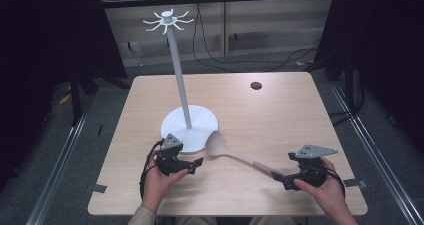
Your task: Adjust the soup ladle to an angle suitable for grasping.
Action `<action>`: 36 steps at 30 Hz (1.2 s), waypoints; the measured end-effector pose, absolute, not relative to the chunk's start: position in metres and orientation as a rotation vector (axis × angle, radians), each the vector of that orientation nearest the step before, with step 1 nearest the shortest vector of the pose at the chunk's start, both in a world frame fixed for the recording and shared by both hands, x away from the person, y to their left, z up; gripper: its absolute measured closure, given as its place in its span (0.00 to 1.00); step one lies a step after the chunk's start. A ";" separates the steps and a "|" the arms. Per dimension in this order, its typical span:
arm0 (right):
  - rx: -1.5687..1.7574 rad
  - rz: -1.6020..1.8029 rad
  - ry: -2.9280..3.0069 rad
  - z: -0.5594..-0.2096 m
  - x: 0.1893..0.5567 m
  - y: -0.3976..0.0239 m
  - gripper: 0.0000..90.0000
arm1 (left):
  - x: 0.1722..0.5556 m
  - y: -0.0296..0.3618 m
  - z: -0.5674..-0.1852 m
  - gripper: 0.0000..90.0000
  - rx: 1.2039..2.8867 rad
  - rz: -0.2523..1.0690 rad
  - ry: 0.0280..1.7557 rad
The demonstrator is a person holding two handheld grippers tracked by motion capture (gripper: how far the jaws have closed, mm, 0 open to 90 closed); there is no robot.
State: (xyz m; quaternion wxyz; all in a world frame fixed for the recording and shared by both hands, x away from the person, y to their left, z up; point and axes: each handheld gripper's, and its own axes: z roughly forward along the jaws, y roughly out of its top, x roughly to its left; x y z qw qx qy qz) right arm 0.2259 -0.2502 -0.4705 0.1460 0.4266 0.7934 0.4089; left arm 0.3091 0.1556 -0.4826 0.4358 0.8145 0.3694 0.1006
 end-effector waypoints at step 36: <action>0.939 1.198 2.461 -0.465 0.273 -0.166 0.90 | 0.278 0.198 -0.486 0.08 2.011 0.319 1.030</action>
